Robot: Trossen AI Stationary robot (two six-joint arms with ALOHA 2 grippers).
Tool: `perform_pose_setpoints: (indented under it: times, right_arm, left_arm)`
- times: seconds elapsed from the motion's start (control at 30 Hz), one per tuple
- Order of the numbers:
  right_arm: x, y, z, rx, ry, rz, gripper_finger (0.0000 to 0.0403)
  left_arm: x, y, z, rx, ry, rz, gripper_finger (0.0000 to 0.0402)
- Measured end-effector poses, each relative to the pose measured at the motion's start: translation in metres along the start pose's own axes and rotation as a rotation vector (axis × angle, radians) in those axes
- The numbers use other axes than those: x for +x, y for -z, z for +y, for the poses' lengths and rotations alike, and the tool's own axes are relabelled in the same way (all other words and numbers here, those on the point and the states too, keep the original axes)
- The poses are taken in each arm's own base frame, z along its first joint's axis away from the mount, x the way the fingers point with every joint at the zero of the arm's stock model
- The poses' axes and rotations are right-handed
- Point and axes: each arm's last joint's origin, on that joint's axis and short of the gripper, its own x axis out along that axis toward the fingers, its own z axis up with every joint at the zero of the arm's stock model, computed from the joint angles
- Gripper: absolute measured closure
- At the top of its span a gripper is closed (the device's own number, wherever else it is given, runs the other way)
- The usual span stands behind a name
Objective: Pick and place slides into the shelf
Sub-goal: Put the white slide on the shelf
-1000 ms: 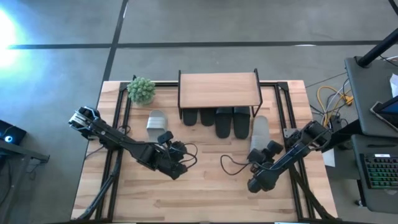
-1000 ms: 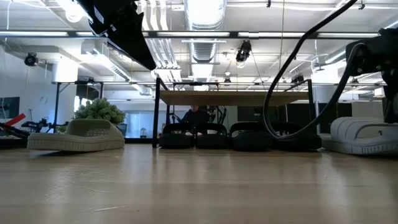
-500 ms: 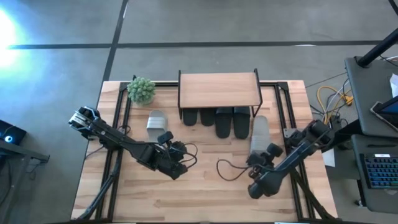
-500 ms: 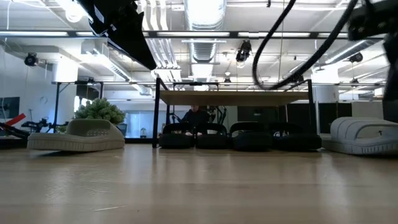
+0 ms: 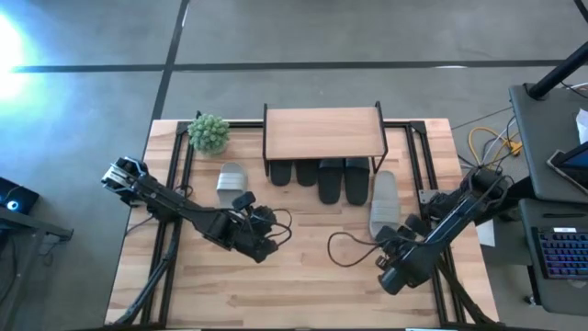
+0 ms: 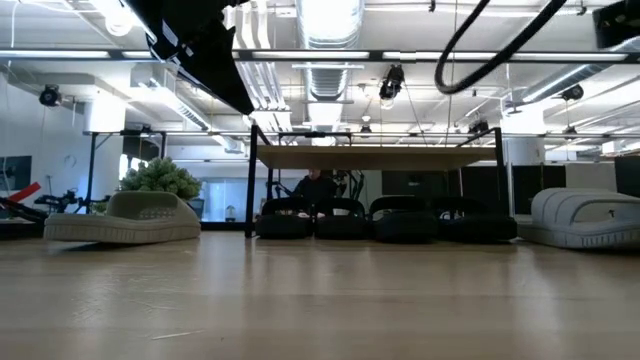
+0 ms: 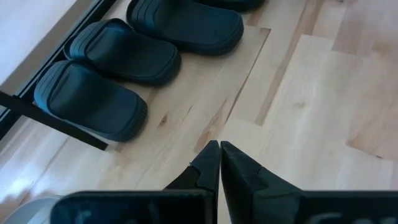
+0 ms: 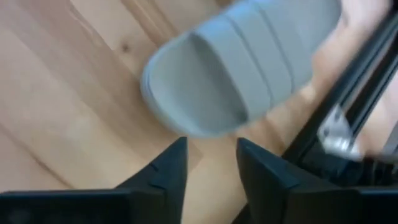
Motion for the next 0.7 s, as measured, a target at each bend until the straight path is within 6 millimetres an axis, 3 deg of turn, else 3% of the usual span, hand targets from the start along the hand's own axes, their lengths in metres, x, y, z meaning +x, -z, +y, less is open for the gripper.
perform_pose_setpoints:
  times: [0.23, 0.7]
  right_arm:
    - [0.011, -0.001, 0.008, -0.293, 0.019, -0.146, 0.0224]
    - [0.047, 0.001, 0.003, -0.319, 0.156, -0.159, 0.0209]
  left_arm:
    - [0.008, 0.014, 0.003, 0.025, -0.022, 0.027, 0.0402]
    - [0.019, 0.027, 0.000, -0.022, 0.007, -0.015, 0.0402]
